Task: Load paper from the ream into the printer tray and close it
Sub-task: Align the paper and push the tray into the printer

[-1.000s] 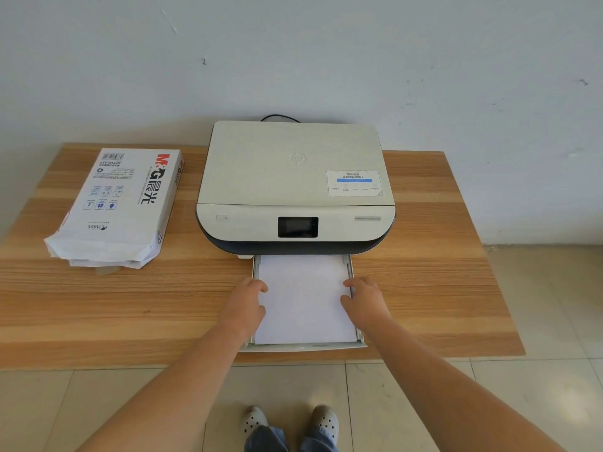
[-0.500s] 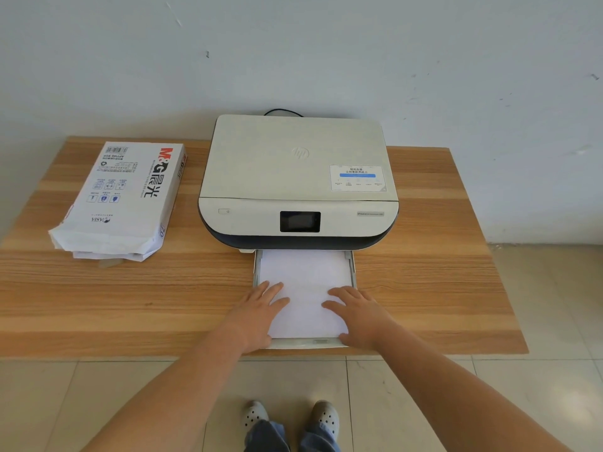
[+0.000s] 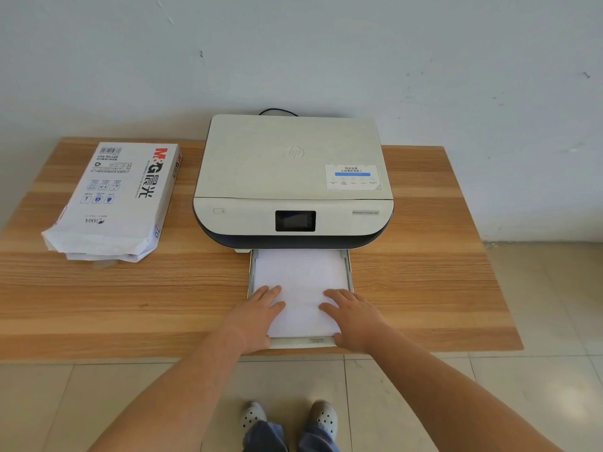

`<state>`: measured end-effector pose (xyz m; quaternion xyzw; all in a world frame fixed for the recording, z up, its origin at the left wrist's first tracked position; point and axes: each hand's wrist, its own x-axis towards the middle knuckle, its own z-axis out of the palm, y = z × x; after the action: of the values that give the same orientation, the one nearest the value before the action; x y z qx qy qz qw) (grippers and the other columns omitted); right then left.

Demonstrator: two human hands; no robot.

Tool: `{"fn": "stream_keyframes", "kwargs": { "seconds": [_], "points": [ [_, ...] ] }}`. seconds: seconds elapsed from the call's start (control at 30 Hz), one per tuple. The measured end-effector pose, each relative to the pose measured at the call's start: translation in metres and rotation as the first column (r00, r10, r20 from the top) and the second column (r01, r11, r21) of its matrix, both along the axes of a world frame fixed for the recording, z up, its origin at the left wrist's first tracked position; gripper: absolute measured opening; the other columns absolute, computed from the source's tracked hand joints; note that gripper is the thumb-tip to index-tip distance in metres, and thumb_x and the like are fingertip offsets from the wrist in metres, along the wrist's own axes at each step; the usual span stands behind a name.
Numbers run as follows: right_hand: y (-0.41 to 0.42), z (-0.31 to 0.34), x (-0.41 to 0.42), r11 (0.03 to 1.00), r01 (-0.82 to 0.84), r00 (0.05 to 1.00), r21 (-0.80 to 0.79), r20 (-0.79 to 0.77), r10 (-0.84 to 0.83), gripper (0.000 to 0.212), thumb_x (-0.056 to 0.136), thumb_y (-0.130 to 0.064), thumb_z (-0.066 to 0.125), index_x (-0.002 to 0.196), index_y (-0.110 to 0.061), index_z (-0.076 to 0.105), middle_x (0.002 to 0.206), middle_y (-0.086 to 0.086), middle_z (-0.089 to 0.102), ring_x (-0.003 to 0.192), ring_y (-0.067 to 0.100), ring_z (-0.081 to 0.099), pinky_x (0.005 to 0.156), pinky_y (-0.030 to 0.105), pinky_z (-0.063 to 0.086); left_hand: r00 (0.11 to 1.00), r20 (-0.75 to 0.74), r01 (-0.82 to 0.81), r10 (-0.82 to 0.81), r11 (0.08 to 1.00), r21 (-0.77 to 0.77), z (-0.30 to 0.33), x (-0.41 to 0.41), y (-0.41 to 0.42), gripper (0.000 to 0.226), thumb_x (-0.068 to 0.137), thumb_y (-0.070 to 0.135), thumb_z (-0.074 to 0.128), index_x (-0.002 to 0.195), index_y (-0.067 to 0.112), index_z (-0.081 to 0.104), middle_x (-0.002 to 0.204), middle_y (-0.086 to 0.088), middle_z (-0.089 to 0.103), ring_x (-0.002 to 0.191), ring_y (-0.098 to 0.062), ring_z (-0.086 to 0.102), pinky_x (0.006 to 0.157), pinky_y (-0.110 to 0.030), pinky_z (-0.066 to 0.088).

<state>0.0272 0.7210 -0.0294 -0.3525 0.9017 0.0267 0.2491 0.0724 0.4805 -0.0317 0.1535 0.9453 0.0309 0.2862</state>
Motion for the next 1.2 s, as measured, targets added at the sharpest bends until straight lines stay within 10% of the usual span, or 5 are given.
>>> {"fn": "stream_keyframes", "kwargs": {
  "seconds": [1.2],
  "points": [
    [-0.016, -0.003, -0.014, 0.997, 0.041, 0.998, 0.072, 0.050, -0.045, 0.093, 0.079, -0.049, 0.065, 0.152, -0.031, 0.010, 0.162, 0.000, -0.008, 0.148, 0.025, -0.010, 0.118, 0.045, 0.013, 1.000, 0.030, -0.001, 0.001, 1.000, -0.012, 0.003, -0.008, -0.002, 0.084, 0.085, 0.026, 0.061, 0.151, 0.029, 0.010, 0.160, 0.004, -0.013, 0.148, -0.023, -0.008, 0.114, -0.039, 0.031]
  ]
}}
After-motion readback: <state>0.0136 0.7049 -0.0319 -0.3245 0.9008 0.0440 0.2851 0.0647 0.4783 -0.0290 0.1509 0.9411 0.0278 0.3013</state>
